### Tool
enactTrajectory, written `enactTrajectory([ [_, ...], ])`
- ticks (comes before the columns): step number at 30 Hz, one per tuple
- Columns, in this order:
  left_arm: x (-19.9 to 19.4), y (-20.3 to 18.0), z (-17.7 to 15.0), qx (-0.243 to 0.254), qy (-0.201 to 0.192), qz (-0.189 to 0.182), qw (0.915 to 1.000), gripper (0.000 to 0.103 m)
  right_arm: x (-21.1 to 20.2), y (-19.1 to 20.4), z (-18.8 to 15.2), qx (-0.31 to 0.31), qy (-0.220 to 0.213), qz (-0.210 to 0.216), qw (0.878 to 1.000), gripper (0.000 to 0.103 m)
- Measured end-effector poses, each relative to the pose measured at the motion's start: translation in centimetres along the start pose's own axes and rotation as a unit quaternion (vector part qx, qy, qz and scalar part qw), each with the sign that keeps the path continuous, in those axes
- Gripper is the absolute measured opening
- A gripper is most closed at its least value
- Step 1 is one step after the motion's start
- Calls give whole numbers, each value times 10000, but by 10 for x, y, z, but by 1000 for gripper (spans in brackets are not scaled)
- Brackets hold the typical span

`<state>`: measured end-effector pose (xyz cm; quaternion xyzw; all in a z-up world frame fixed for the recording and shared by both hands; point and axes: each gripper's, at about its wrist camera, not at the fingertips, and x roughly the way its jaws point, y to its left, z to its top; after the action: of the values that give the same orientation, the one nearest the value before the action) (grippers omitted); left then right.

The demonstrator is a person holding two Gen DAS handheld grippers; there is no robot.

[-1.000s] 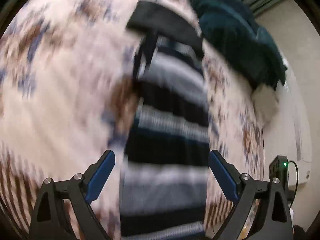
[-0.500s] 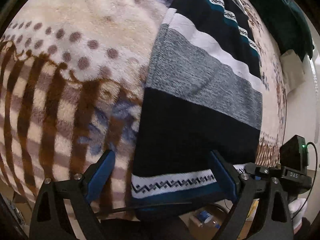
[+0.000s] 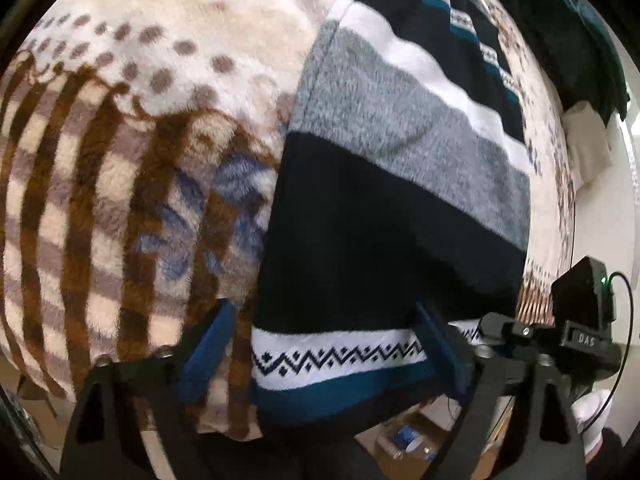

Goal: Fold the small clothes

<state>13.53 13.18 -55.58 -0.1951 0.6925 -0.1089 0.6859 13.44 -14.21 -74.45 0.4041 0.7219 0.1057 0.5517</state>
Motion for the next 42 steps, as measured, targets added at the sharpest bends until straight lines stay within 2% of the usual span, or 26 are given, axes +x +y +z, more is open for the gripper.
enactTrajectory([
  [1,-1,-1,1,2,-58,-6,10000,52,2,1,1,1,-3,53,10000,57],
  [2,-3,-2,1,29,-85,0,10000,32,3,2,2,-12,-14,82,10000,57],
  [3,-5,-3,0,50,-112,-14,9999,23,3,4,2,-48,-34,105,9999,57],
  [5,-12,-5,0,86,-209,-61,9997,15,3,11,0,-174,-81,85,9998,54],
  [7,-20,-3,-2,72,-272,-158,9995,13,2,17,-3,-310,-120,88,9994,29],
  [9,-25,-4,-3,48,-343,-293,9990,12,-1,21,-7,-331,-192,166,9991,24],
  [16,-79,-25,-2,76,-902,-684,9935,11,-31,38,-17,-443,-397,542,9968,19],
  [21,-125,-51,26,298,-1496,-884,9843,11,-67,73,-17,-703,-645,864,9917,18],
  [24,-146,-72,61,417,-1877,-1108,9751,11,-93,101,-7,-1003,-908,886,9868,18],
  [26,-154,-79,82,514,-2063,-1111,9708,11,-108,124,7,-1188,-1126,864,9827,18],
  [30,-161,-93,158,555,-2311,-1221,9636,11,-139,167,54,-1338,-1597,914,9738,18],
  [33,-154,-99,213,539,-2306,-1288,9630,11,-158,197,96,-1430,-1924,859,9670,18],
  [37,-136,-101,295,507,-2239,-1295,9646,11,-175,240,173,-1450,-2287,661,9604,18],
  [39,-123,-101,332,476,-2166,-1247,9671,11,-175,259,215,-1417,-2373,543,9595,18],
  [40,-112,-101,354,472,-2057,-1231,9697,11,-175,268,242,-1363,-2403,444,9601,18],
  [42,-90,-100,385,383,-1795,-1127,9765,13,-170,279,275,-1351,-2433,303,9600,18],
])
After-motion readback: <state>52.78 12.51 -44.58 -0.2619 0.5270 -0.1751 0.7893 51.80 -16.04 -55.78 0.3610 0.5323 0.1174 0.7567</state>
